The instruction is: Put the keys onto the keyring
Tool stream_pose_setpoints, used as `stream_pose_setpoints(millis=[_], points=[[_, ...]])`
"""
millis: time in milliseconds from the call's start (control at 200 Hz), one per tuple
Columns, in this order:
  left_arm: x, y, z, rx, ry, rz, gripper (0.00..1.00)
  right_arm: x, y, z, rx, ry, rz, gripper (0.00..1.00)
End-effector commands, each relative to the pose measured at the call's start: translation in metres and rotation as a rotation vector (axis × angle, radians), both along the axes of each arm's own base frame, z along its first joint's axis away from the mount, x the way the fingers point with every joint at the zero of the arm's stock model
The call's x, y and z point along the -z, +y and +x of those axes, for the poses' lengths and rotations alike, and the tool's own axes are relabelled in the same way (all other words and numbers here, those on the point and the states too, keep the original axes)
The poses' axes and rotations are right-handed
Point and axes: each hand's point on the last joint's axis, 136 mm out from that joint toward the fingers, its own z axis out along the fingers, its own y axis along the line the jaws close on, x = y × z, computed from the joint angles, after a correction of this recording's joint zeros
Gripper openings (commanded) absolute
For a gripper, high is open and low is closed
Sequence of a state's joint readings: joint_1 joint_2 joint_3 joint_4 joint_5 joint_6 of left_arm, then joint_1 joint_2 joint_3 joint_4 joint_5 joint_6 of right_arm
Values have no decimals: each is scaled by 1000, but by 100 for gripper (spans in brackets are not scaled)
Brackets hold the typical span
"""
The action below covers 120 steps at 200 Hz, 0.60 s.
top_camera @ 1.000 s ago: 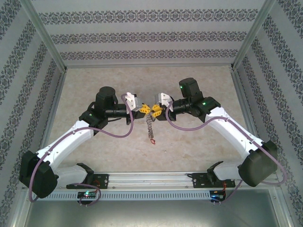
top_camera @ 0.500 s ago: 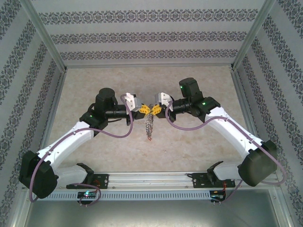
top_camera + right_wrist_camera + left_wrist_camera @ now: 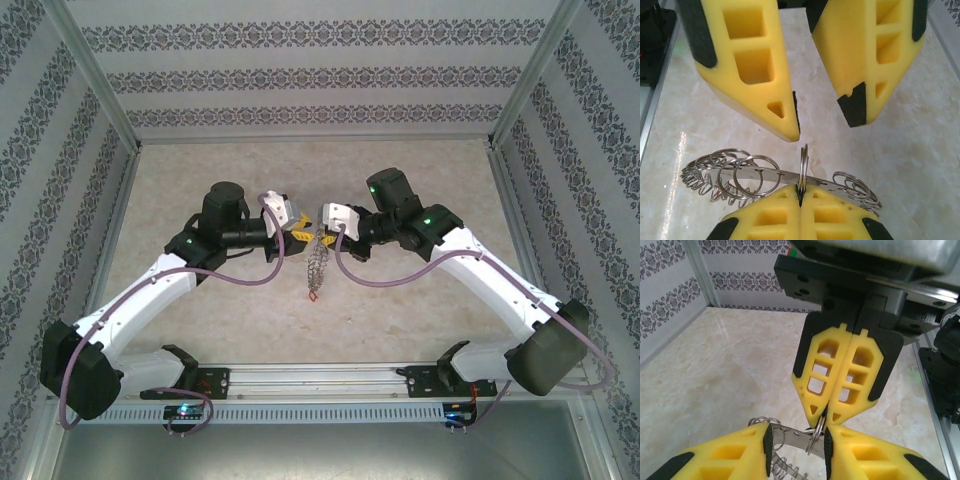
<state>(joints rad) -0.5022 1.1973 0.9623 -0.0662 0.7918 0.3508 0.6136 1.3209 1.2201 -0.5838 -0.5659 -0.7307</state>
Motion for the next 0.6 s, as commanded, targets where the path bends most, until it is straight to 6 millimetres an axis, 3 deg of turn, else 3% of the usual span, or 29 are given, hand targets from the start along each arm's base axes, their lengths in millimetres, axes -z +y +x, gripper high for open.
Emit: stream_pose_setpoints(millis=[0, 410, 595], points=[[-4, -4, -5, 56, 19, 7, 35, -12, 3, 4, 2, -57, -18, 0], [10, -10, -6, 103, 38, 50, 33, -27, 10, -5, -44, -56, 40, 0], [8, -12, -12, 141, 10, 48, 6, -26, 14, -8, -70, -43, 54, 0]])
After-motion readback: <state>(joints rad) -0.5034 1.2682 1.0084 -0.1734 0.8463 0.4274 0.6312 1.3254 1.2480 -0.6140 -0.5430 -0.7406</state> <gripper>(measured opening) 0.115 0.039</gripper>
